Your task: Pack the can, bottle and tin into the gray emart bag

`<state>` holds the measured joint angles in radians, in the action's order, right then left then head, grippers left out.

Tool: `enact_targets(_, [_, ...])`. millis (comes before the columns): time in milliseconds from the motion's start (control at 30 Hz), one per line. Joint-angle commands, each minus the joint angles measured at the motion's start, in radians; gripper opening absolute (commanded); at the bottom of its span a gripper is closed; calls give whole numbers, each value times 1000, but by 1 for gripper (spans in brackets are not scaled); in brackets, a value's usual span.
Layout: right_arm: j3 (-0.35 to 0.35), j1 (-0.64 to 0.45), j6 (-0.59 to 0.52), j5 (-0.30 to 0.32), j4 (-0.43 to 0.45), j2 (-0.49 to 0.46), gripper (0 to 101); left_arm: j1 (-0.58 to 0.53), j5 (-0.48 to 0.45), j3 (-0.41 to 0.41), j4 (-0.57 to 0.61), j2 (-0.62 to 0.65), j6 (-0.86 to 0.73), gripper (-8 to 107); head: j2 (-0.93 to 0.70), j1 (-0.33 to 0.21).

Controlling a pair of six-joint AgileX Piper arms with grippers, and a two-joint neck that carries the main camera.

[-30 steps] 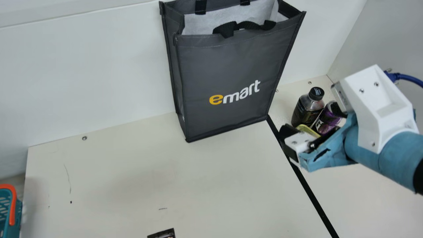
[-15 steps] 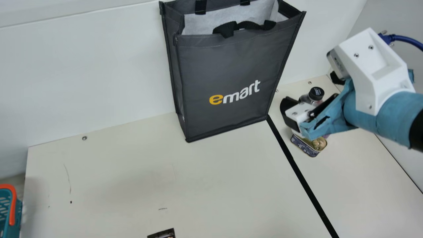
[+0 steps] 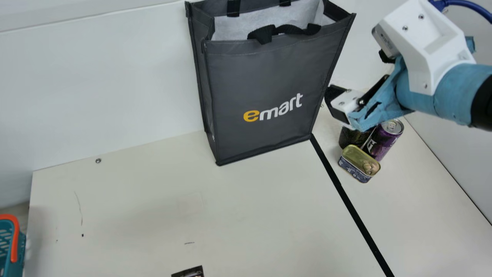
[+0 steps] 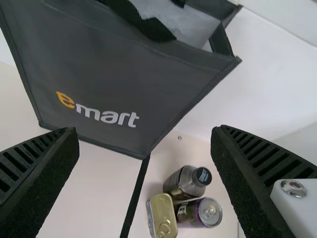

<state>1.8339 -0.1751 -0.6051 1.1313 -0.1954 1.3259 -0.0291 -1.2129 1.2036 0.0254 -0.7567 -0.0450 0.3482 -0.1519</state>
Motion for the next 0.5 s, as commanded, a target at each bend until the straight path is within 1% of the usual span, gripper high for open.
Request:
enact_targets(0, [31, 0, -19, 5, -5, 17, 91, 0, 0, 0, 0, 0, 0, 90, 1, -23])
enact_targets(467, [193, 21, -121, 39, -34, 132, 91, 0, 0, 0, 0, 0, 0, 90, 1, -23])
